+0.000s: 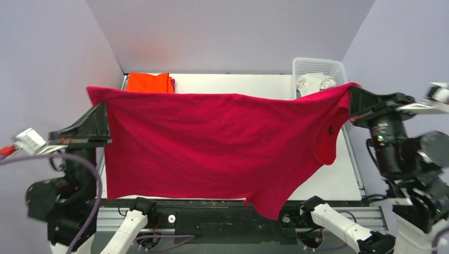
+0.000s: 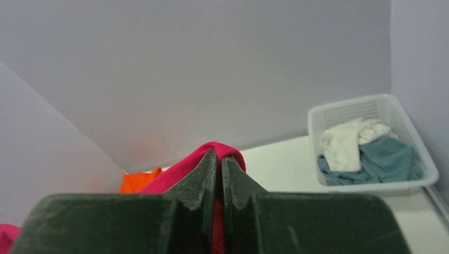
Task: Fold and stack the t-shirts
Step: Flatten out the tshirt
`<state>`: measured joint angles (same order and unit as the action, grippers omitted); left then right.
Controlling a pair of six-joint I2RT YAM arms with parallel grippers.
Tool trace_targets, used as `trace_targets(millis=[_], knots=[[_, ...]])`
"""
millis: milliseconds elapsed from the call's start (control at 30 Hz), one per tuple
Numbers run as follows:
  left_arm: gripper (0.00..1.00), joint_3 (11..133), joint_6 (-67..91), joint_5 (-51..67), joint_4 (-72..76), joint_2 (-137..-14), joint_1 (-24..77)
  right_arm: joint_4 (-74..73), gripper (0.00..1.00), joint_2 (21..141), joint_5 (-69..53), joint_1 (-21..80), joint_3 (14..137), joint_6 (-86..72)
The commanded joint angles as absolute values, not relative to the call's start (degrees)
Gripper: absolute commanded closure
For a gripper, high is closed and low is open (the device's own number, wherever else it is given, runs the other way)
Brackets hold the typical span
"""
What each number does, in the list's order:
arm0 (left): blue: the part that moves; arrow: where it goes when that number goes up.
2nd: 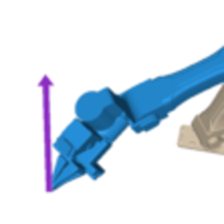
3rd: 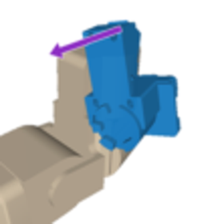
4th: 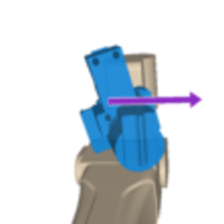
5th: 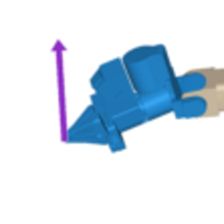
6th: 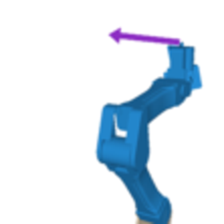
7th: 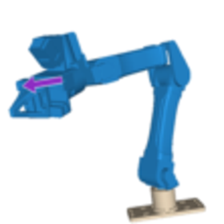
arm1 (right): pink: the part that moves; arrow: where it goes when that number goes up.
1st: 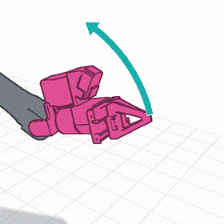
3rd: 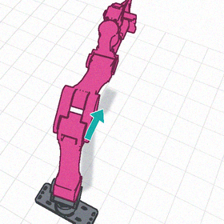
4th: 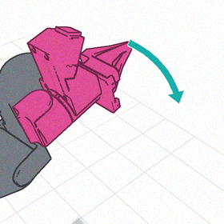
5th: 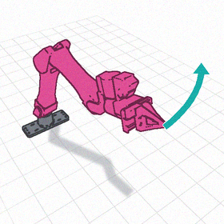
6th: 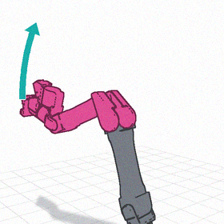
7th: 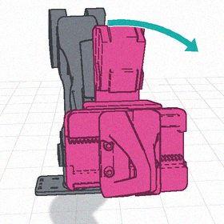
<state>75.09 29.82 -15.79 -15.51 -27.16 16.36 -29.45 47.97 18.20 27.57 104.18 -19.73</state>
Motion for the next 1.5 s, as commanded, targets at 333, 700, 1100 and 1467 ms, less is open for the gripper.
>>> trace_targets(millis=[333, 700, 1100, 1467], knots=[[0.29, 49.1, 40.6, -26.3, -12.1, -67.5, 8.6, 0.4, 1.00, 83.0, 16.1, 13.0, 71.2, -25.3], [0.12, 54.3, 38.8, -19.8, -14.3, -77.5, 6.3, -11.2, 0.07, 98.6, 16.9, 14.5, 86.0, -24.9], [0.10, 43.3, 46.4, -3.5, -21.3, -63.7, 18.6, -18.1, 0.06, 73.7, 12.7, 17.2, 56.4, -35.0], [0.08, 28.7, 50.5, -2.0, -7.6, -67.4, 26.3, -15.8, 0.06, 72.1, 7.3, 17.1, 38.3, -38.9]])
